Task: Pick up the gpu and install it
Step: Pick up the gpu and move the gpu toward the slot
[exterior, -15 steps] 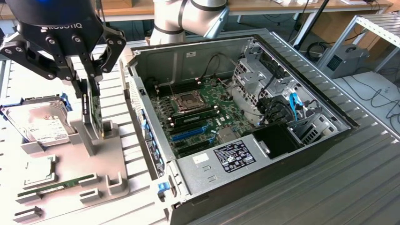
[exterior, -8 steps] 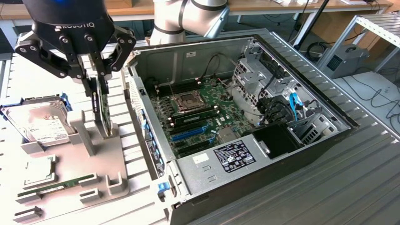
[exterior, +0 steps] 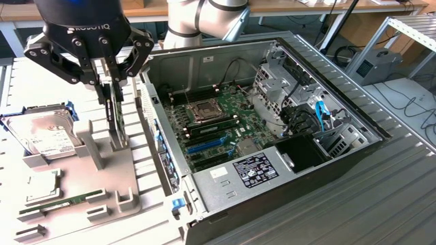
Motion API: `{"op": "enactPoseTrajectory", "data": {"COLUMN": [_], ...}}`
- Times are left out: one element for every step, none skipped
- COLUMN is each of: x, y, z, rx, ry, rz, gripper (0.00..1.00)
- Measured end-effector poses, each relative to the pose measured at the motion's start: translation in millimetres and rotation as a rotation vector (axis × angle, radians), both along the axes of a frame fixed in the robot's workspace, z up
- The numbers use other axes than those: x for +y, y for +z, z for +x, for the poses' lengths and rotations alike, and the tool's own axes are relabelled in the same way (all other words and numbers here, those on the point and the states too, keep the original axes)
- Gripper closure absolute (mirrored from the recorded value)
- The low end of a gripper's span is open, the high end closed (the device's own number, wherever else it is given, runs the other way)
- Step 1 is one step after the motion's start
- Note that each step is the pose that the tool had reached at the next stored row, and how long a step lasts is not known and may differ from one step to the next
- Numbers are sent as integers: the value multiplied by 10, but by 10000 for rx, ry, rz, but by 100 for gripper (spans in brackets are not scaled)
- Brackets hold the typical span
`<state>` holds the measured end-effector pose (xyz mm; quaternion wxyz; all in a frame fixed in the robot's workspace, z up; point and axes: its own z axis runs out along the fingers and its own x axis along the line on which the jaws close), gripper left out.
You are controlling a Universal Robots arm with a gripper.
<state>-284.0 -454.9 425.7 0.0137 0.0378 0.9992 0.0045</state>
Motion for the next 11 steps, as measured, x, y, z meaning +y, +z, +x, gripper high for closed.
{"op": "enactPoseTrajectory", "data": {"x": [0,0,0,0,0,0,0,0,0,0,0], "y": [0,0,0,0,0,0,0,0,0,0,0], "z": [2,5,7,9,12,14,16,19,21,23,26], "rx": [0,0,0,-1,0,0,0,0,0,0,0], "ry": [0,0,0,0,0,0,0,0,0,0,0], "rz": [0,0,-1,-1,-1,0,0,0,0,0,-1], "gripper": [74,74,74,74,74,74,74,74,74,74,74]}}
